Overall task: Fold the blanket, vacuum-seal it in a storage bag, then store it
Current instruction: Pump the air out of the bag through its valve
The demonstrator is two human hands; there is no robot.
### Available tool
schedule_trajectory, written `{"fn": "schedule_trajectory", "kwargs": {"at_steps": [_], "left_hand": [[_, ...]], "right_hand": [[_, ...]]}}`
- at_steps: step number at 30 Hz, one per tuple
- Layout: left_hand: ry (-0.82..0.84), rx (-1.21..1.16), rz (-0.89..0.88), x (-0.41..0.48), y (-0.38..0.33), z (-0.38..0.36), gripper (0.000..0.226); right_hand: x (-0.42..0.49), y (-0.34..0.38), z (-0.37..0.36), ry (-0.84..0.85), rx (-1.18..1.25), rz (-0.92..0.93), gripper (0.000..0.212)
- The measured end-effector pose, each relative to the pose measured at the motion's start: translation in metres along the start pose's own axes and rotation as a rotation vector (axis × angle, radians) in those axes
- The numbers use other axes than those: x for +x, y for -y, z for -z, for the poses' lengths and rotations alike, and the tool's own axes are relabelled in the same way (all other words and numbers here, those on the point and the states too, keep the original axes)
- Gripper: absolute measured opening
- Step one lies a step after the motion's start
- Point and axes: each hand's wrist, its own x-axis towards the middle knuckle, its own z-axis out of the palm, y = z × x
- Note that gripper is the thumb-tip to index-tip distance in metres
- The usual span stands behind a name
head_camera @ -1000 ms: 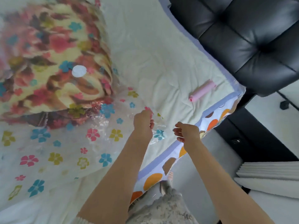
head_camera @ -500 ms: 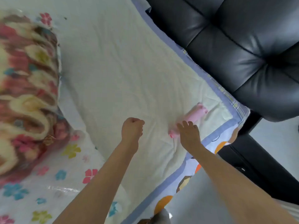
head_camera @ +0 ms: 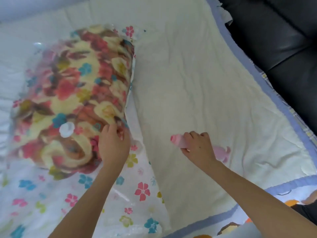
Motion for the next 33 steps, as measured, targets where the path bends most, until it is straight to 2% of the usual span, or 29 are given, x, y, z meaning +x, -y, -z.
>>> {"fn": "schedule_trajectory", "kwargs": {"at_steps": [3, 5, 8, 10, 15, 17, 20, 24, 29, 33], "left_hand": [[-0.152, 0.041, 0.005, 0.027, 0.044, 0.043, 0.013], [-0.175, 0.069, 0.026, 0.044, 0.072, 0.067, 0.012], [0.012, 0.223, 0.005, 0.069, 0.114, 0.084, 0.026], [0.163, 0.247, -0.169, 0.082, 0.137, 0.087, 0.033], [0.434, 0.184, -0.606, 0.116, 0.16, 0.097, 0.029], [0.504, 0.287, -0.754, 0.125, 0.16, 0.096, 0.024], [0.513, 0.618, -0.776, 0.126, 0.149, 0.098, 0.033], [0.474, 0.733, -0.798, 0.12, 0.14, 0.098, 0.043], [0.44, 0.834, -0.879, 0.122, 0.144, 0.097, 0.04], [0.507, 1.011, -1.068, 0.144, 0.142, 0.1, 0.028]], "right_hand": [[0.031, 0.058, 0.029, -0.074, 0.112, 0.028, 0.033], [0.048, 0.098, 0.045, -0.12, 0.237, 0.042, 0.035], [0.068, 0.153, 0.056, -0.152, 0.369, 0.082, 0.042], [0.077, 0.185, 0.056, -0.156, 0.359, 0.117, 0.043], [0.086, 0.24, 0.051, -0.192, 0.288, 0.112, 0.044], [0.085, 0.252, 0.052, -0.238, 0.249, 0.103, 0.041], [0.081, 0.264, 0.054, -0.243, 0.25, 0.08, 0.048], [0.076, 0.262, 0.052, -0.171, 0.237, 0.03, 0.046], [0.075, 0.254, 0.049, -0.048, 0.225, -0.025, 0.039], [0.079, 0.251, 0.053, -0.076, 0.256, -0.023, 0.038]]}}
